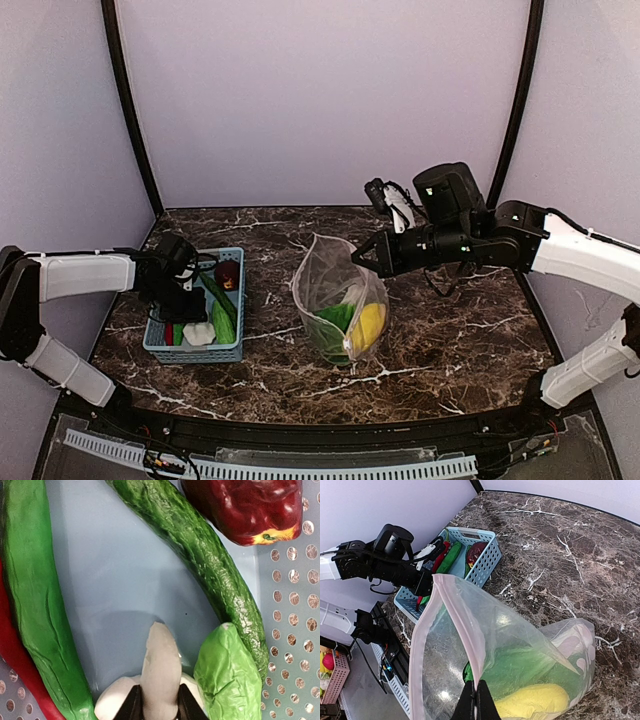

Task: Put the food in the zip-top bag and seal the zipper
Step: Pick up the fake vegetable from the bin.

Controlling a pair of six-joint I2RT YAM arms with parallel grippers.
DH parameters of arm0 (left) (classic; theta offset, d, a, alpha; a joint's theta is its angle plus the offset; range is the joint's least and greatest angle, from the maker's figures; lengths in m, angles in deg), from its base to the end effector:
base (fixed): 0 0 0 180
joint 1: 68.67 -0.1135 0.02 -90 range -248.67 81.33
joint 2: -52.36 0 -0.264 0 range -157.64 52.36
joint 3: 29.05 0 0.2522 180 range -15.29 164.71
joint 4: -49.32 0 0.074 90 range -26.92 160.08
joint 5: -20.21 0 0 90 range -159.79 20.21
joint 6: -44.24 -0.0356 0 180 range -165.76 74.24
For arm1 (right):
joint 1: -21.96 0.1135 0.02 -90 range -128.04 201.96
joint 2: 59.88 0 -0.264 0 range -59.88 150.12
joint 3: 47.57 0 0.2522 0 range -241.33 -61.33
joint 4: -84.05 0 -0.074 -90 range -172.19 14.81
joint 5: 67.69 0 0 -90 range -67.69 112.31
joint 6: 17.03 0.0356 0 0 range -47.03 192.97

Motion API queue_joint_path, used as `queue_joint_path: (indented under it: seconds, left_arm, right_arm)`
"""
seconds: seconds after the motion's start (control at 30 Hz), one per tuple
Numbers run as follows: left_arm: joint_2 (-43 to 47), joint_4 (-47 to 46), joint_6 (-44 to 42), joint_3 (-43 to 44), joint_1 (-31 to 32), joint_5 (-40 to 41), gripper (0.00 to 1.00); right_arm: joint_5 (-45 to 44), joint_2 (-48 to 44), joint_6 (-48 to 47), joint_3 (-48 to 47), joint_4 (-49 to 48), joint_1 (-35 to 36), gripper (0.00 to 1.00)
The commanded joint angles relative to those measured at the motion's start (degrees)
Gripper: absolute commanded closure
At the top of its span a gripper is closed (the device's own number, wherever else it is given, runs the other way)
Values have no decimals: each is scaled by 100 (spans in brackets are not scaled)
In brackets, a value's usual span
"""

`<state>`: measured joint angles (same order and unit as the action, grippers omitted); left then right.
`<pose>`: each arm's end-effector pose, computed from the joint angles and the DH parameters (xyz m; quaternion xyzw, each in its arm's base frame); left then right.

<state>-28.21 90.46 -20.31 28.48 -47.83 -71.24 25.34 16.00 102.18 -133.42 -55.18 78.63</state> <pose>0.2395 -0.0921 0.1766 -0.0364 0.9740 -0.0992 0.2006 0.1622 0.2501 0.3571 -0.2190 0.8413 0.3532 0.3458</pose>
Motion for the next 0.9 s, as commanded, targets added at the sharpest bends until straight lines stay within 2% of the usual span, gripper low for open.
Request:
queue_joint_path:
  seconds: [0.0, 0.13, 0.37, 0.5, 0.73, 0.87]
  left_arm:
    - [65, 233, -84, 38, -27, 75, 78]
    - [386, 467, -105, 152, -25, 216, 79]
    - [1535, 819, -134, 169, -27, 189, 79]
    - [2082, 924, -47, 92, -15, -336, 79]
    - [3018, 742, 210, 315, 24, -1710, 80]
    - [3292, 473, 477, 410, 364, -2073, 80]
  right_arm:
    - [22, 41, -28, -147, -117, 45, 100]
    - [27, 32, -38, -162, -118, 44, 100]
    - [48, 50, -38, -209, -91, 46, 100]
    - [44, 50, -47, -217, -66, 42, 100]
    - [62, 72, -3, -217, -70, 41, 100]
    - [96, 81, 23, -226, -111, 46, 100]
